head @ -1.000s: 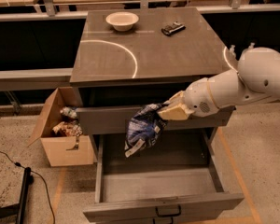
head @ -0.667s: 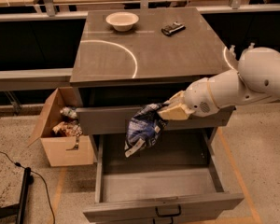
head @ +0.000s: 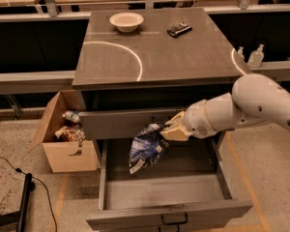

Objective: Place blue chip bag into middle drawer

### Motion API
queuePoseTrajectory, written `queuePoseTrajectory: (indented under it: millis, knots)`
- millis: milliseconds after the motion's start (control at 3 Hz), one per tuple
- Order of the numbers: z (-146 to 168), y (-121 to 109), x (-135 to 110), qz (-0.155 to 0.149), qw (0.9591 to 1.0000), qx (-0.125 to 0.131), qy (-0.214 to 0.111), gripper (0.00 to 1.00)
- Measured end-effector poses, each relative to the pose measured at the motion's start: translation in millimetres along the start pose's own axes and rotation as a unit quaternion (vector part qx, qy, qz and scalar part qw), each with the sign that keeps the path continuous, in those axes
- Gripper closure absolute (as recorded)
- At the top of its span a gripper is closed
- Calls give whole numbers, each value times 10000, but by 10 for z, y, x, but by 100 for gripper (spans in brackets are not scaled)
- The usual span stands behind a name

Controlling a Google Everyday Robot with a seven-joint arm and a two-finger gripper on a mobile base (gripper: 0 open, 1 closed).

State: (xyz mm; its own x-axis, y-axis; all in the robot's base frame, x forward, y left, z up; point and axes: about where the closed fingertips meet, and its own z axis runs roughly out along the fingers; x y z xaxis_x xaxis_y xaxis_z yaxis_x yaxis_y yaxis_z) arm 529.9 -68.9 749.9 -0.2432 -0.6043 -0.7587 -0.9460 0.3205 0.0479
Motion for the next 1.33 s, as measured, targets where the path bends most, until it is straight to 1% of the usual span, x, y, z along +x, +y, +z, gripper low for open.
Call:
queuePoseTrajectory:
  millis: [333,667,1000,1333]
  knots:
    - [404,-14,440,93,9999,64,54,100]
    - [639,27,903,415,9987,225,183,100]
    - [1051,82,1397,832,9958,258,292,100]
    - [1395,163,1749,1145,9925,207,376,86]
